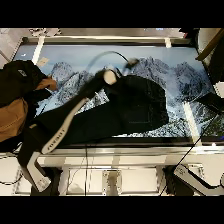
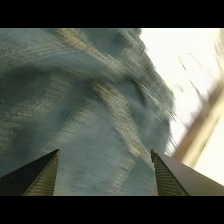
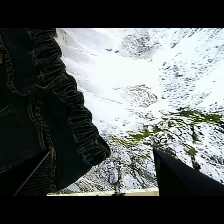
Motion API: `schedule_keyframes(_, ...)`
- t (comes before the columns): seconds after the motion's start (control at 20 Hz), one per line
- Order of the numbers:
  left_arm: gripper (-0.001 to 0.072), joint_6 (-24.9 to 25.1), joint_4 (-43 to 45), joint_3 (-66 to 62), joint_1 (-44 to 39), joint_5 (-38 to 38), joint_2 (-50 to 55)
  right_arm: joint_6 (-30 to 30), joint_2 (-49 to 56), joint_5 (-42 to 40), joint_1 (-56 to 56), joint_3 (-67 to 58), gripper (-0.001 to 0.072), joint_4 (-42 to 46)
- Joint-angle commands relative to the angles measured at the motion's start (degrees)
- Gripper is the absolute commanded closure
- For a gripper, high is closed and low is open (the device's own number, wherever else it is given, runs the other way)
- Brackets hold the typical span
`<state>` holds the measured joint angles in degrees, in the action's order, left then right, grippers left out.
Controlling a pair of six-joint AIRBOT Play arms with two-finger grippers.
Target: Fold the clothes and pants, and hang the long-sleeved shirts on hangers.
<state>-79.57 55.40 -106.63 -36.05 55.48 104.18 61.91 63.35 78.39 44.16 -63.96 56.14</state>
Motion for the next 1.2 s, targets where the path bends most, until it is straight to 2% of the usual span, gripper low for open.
schedule_keyframes(0.0, 0.0051, -6.3, 5.2, 0.0, 9.8, 1.9, -2.9, -0.1, 0.0, 0.0, 0.0, 0.0, 0.0042, -0.3)
schedule_keyframes(0.1, 0.0051, -11.0, 9.1, 0.8, 14.2, 7.0, -1.9, 0.0, 0.0, 0.0, 0.0, 0.0, 0.0042, -1.3)
schedule_keyframes(0.2, 0.0051, -11.8, 9.3, 2.2, 16.7, 11.3, 0.4, 0.0, 0.0, 0.0, 0.0, 0.0, 0.0042, -2.9)
schedule_keyframes(0.3, 0.0051, -12.2, 8.8, 2.6, 17.3, 12.0, 3.9, 0.2, 0.0, 0.1, -0.1, 0.0, 0.0042, -4.9)
schedule_keyframes(0.45, 0.0051, -13.5, 5.3, 2.6, 17.1, 9.4, 8.8, 0.6, 0.0, 0.1, -2.5, 0.0, 0.0042, -5.0)
schedule_keyframes(0.55, 0.0051, -13.2, -1.2, 2.6, 17.1, 8.4, 11.1, 0.5, 0.0, -0.1, -5.6, 0.0, 0.0042, -4.9)
schedule_keyframes(0.65, 0.0056, -9.5, -6.3, 2.6, 16.9, 8.0, 11.8, 0.5, 0.0, -2.1, -9.0, 0.0, 0.0042, -3.8)
schedule_keyframes(0.7, 0.0103, -9.6, -6.2, 2.6, 16.8, 6.7, 11.8, 0.5, 0.1, -3.7, -10.4, 0.0, 0.0042, -2.7)
schedule_keyframes(0.75, 0.0114, -9.6, -6.2, 2.6, 16.8, 5.2, 11.8, 0.5, 0.1, -5.7, -11.8, 0.0, 0.0042, -1.8)
schedule_keyframes(0.95, 0.0114, -11.1, -7.4, 2.6, 16.0, 0.0, 12.3, 0.6, 0.8, -12.3, -15.8, 0.0, 0.0043, -1.7)
schedule_keyframes(1.15, 0.0113, -11.0, -7.9, 2.6, 13.4, 0.2, 13.8, 1.6, 5.2, -13.6, -18.8, 0.0, 0.0043, -1.7)
